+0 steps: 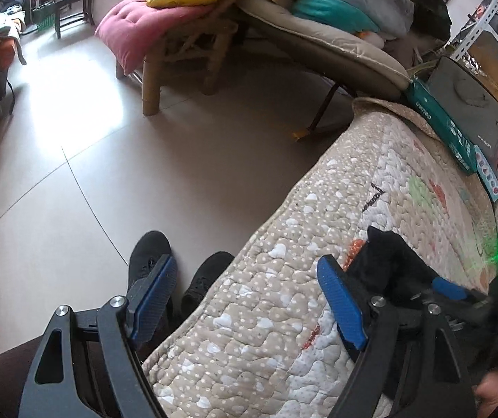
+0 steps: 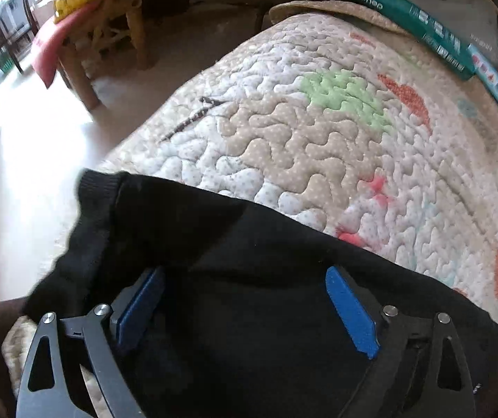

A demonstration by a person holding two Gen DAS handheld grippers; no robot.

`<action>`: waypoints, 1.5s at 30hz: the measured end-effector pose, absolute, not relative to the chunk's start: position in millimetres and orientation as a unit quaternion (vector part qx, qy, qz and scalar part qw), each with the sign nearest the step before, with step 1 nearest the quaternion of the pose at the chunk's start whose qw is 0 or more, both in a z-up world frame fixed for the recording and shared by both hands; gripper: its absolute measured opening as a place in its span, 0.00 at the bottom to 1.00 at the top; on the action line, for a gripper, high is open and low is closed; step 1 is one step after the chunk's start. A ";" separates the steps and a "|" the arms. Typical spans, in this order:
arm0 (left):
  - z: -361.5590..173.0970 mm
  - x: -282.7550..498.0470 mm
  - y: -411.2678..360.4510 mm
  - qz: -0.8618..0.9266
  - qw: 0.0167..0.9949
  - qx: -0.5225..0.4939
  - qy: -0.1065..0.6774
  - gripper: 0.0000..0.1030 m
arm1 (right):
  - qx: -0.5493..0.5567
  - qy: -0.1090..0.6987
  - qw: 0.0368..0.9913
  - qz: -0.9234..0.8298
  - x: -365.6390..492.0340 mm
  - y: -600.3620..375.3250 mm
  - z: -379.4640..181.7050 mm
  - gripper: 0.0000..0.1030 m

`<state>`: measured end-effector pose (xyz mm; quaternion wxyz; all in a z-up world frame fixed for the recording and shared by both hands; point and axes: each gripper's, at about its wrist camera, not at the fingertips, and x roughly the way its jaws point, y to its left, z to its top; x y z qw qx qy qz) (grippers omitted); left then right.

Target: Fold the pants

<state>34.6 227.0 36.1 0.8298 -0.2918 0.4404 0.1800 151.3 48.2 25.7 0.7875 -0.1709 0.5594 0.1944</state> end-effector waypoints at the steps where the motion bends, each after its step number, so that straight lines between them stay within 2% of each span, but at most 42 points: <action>1: 34.9 36.0 224.4 0.174 0.830 -0.291 0.444 0.80 | -0.159 0.556 0.790 0.202 152.7 42.9 31.2 0.92; 7: 25.3 46.9 188.8 0.113 0.836 -0.271 0.463 0.80 | -0.106 0.548 0.787 0.263 165.3 28.0 62.7 0.92; 10: 18.9 54.5 172.3 0.091 0.841 -0.263 0.465 0.80 | -0.127 0.545 0.770 0.308 170.2 45.8 68.3 0.92; 17: -4.8 68.7 167.9 0.107 0.824 -0.259 0.493 0.80 | -0.230 0.540 0.734 0.341 173.1 94.2 52.9 0.88; 19: -12.0 67.9 177.4 0.111 0.809 -0.287 0.501 0.80 | -0.249 0.539 0.733 0.333 174.1 100.9 45.1 0.80; 21: -23.3 65.8 189.2 0.113 0.788 -0.328 0.509 0.80 | -0.246 0.543 0.734 0.326 176.2 103.4 39.6 0.77; 31: -12.9 62.8 184.1 0.109 0.799 -0.314 0.501 0.78 | -0.237 0.576 0.689 0.370 183.7 135.7 17.5 0.76; 35: -8.8 59.6 185.2 0.104 0.801 -0.319 0.496 0.78 | -0.269 0.571 0.678 0.376 179.0 142.9 8.0 0.77; 36: -7.1 59.1 184.4 0.103 0.804 -0.317 0.493 0.78 | -0.274 0.567 0.678 0.378 176.9 144.3 8.1 0.69; 37: -4.9 58.6 183.4 0.098 0.809 -0.315 0.487 0.78 | -0.283 0.562 0.678 0.379 173.9 145.7 9.0 0.53; 38: -4.4 59.1 181.9 0.092 0.810 -0.313 0.486 0.78 | -0.292 0.557 0.681 0.376 172.6 146.6 9.5 0.47; 39: -4.8 61.1 178.5 0.083 0.812 -0.311 0.487 0.78 | -0.289 0.559 0.678 0.381 173.0 145.9 11.6 0.29; 41: -5.6 64.7 171.9 0.071 0.815 -0.304 0.487 0.78 | -0.269 0.565 0.677 0.387 175.4 143.0 16.0 0.24; 45: -1.9 67.2 164.7 0.054 0.826 -0.301 0.473 0.78 | -0.259 0.566 0.680 0.387 177.1 135.4 19.1 0.22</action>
